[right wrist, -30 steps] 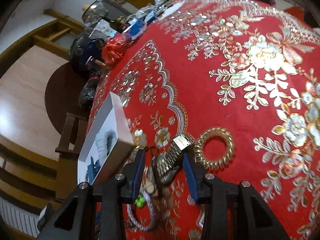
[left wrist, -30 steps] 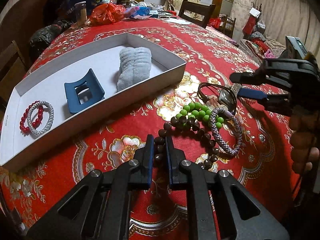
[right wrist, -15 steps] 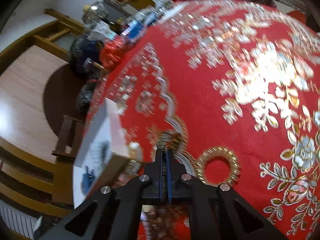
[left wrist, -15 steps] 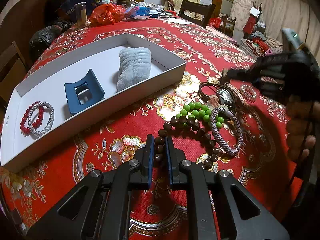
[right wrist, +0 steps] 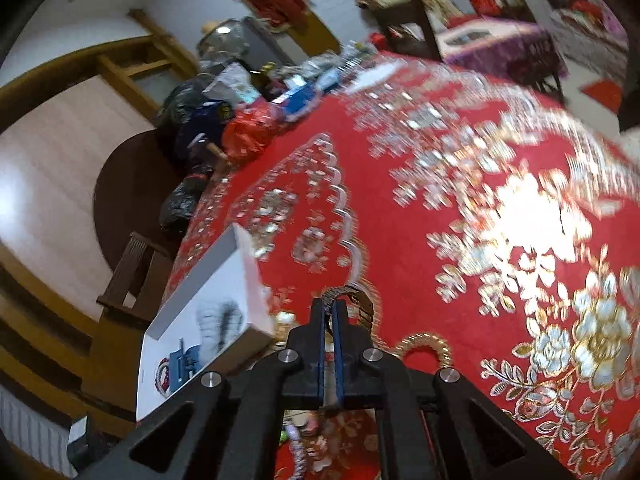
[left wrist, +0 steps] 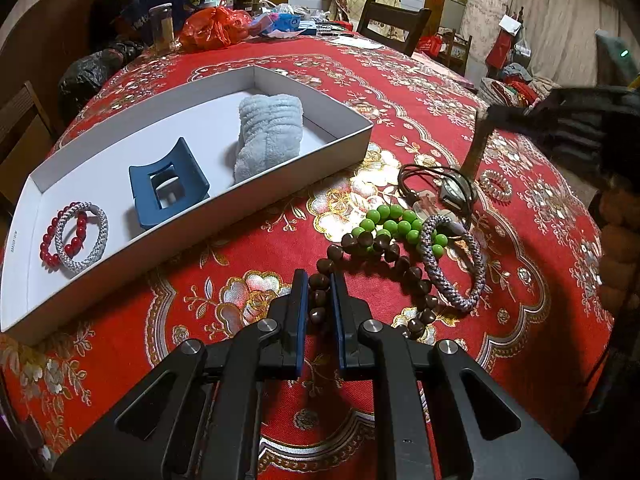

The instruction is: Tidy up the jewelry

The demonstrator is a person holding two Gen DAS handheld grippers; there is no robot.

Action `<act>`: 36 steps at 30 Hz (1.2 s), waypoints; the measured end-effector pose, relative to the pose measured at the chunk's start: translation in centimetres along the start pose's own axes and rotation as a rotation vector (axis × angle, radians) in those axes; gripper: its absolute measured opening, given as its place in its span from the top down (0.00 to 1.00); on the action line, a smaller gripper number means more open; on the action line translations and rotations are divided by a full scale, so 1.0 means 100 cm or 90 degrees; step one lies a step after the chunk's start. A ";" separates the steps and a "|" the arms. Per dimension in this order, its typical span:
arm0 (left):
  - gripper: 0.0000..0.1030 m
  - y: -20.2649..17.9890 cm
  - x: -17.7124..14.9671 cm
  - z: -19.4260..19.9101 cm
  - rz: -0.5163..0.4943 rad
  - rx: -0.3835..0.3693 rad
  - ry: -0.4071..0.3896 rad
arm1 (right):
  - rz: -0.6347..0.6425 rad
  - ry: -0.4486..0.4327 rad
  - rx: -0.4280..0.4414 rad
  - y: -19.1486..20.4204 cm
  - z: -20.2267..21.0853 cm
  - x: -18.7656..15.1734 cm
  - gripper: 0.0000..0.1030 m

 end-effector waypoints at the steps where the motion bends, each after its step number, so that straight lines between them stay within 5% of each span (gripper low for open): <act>1: 0.91 0.000 0.000 0.000 0.000 0.000 0.000 | 0.027 -0.009 -0.003 0.009 0.008 0.002 0.97; 13: 0.91 0.000 0.000 0.001 -0.002 0.002 -0.001 | 0.163 -0.070 0.009 0.063 0.066 -0.002 0.97; 20: 0.91 0.000 0.000 0.001 -0.002 0.003 -0.001 | 0.144 -0.075 0.023 0.061 0.088 -0.017 0.97; 23: 0.91 0.000 0.000 0.001 -0.001 0.002 -0.001 | 0.089 -0.037 -0.003 0.039 0.077 -0.023 0.97; 32: 0.91 0.000 0.000 0.001 0.000 0.000 0.000 | -0.240 0.100 -0.086 -0.068 0.040 -0.070 0.95; 34: 0.91 0.001 0.000 0.001 0.000 0.000 0.000 | -0.240 0.119 -0.074 -0.065 0.036 -0.073 0.79; 36: 0.91 0.000 0.000 0.001 0.001 0.000 0.000 | -0.171 0.131 -0.089 -0.047 0.036 -0.070 0.51</act>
Point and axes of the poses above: each gripper's, at about its wrist camera, not at the fingertips, and z roughly against the way its jaws point, y to its left, x to its top, the point moved 4 cm from there along -z, roughly the way its jaws point, and after that the axes turned 12 degrees about z, right-handed, at the moved point
